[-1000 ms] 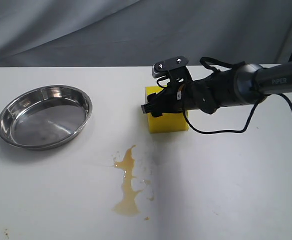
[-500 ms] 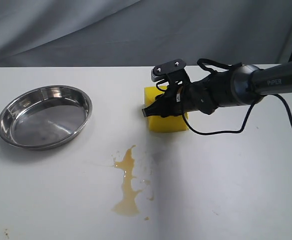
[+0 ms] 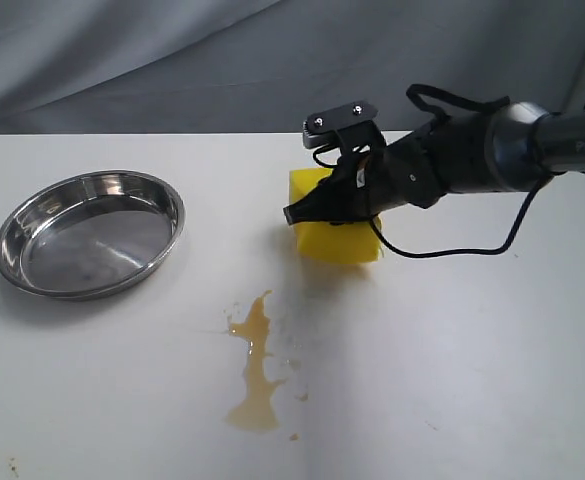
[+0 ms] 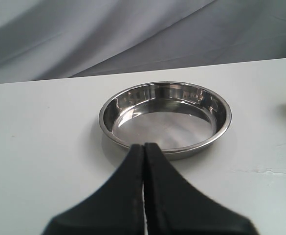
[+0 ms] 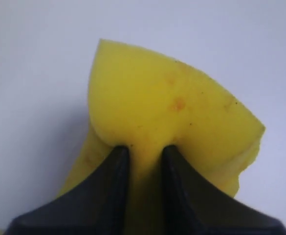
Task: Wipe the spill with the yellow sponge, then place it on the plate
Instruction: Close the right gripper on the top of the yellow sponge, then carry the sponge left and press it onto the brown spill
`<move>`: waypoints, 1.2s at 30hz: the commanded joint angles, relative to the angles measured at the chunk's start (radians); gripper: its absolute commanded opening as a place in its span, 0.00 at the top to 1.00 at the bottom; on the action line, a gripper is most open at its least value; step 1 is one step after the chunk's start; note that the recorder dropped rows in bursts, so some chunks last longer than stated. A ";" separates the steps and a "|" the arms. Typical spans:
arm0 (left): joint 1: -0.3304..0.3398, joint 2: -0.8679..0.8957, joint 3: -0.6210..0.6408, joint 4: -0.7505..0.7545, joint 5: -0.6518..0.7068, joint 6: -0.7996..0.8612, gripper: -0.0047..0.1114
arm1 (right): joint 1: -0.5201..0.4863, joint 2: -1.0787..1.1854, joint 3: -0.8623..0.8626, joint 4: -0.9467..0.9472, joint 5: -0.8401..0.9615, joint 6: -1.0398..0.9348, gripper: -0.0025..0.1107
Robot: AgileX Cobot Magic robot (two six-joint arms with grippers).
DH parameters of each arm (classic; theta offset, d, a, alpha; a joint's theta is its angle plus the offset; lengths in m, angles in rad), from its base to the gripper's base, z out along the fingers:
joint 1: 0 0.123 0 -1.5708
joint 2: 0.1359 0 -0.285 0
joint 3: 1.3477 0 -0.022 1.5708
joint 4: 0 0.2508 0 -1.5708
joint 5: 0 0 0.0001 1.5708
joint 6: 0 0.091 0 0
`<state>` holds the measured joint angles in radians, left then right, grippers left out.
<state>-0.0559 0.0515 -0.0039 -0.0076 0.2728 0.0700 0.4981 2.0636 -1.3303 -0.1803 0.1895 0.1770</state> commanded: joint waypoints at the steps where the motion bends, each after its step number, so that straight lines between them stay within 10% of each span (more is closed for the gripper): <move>1: -0.006 -0.004 0.004 -0.008 -0.008 -0.001 0.96 | 0.065 -0.070 0.002 0.006 0.086 -0.151 0.98; 26: -0.006 -0.004 0.004 -0.008 -0.008 -0.001 0.96 | 0.311 0.130 0.002 0.018 0.189 -0.209 0.98; 36: -0.006 -0.004 0.004 -0.008 -0.008 -0.001 0.96 | 0.305 0.174 -0.193 0.170 0.533 -0.240 0.98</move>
<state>-0.0559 0.0515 -0.0039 -0.0076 0.2728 0.0700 0.7971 2.1918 -1.4779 -0.0922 0.5267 -0.0474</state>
